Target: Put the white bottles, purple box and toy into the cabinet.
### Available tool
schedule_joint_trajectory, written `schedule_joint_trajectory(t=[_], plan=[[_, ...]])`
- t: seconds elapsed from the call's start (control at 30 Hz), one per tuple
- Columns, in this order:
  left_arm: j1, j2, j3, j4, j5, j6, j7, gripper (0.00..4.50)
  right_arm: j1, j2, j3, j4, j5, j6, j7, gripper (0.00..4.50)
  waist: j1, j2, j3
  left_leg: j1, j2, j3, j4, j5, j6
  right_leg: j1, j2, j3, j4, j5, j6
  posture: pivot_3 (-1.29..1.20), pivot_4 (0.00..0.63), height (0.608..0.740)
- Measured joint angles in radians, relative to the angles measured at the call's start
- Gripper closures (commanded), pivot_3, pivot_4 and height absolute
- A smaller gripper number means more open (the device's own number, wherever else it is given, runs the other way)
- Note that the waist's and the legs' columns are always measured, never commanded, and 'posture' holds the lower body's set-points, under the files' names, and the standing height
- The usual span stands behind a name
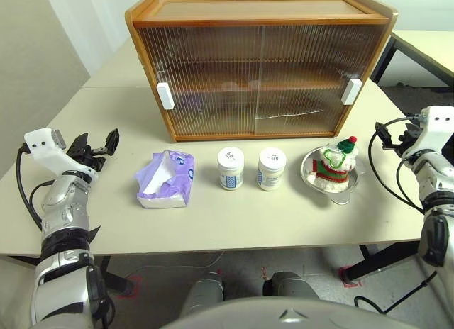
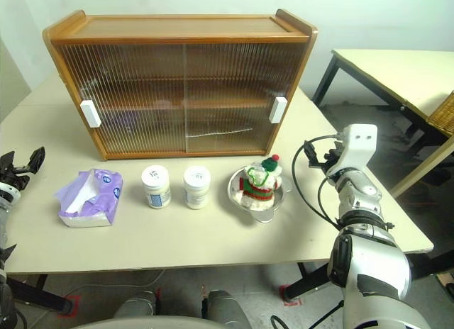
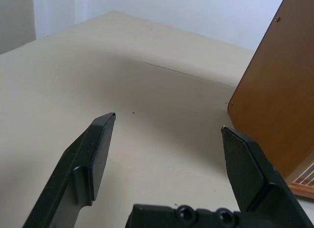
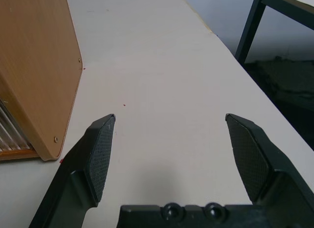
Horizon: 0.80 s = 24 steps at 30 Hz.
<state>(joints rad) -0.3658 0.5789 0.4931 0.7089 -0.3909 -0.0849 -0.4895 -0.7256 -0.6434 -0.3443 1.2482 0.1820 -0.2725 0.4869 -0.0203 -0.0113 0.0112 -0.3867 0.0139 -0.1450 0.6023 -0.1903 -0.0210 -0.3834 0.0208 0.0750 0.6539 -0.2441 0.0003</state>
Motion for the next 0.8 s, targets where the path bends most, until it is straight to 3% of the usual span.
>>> schedule_joint_trajectory(t=[0.3,0.53,0.67,0.8], plan=[[-0.051,0.008,-0.007,0.057,0.01,-0.013,-0.01,0.05,-0.001,-0.012,0.0,-0.005,0.001,-0.006,0.017,0.0,-0.005,0.0,0.0,0.0,0.0,0.0,0.001,0.0,0.0,0.0,0.0,0.001,0.0,0.0,0.0,-0.1,0.0,0.74],[-0.073,0.027,-0.008,0.115,0.011,-0.027,-0.024,0.05,-0.031,-0.057,-0.007,-0.108,0.043,-0.005,0.144,0.0,-0.022,0.0,0.0,-0.001,0.0,0.007,0.001,0.0,0.0,-0.001,0.0,0.002,0.0,0.0,0.001,-0.12,0.0,0.74],[-0.075,0.027,-0.019,0.117,0.012,-0.028,-0.037,0.05,-0.029,-0.084,-0.008,-0.308,0.125,0.119,0.314,0.0,-0.033,0.0,0.0,-0.001,-0.002,0.012,0.002,0.0,0.0,-0.001,0.002,0.002,-0.001,0.0,0.001,-0.14,0.0,0.74],[-0.078,0.031,-0.037,0.115,0.014,-0.027,-0.053,0.05,0.088,-0.088,0.031,-0.706,0.264,0.42,0.493,0.0,-0.038,0.0,0.0,-0.004,-0.005,0.013,0.007,-0.001,0.0,-0.001,0.011,0.002,-0.003,0.0,0.001,-0.13,0.0,0.74]])
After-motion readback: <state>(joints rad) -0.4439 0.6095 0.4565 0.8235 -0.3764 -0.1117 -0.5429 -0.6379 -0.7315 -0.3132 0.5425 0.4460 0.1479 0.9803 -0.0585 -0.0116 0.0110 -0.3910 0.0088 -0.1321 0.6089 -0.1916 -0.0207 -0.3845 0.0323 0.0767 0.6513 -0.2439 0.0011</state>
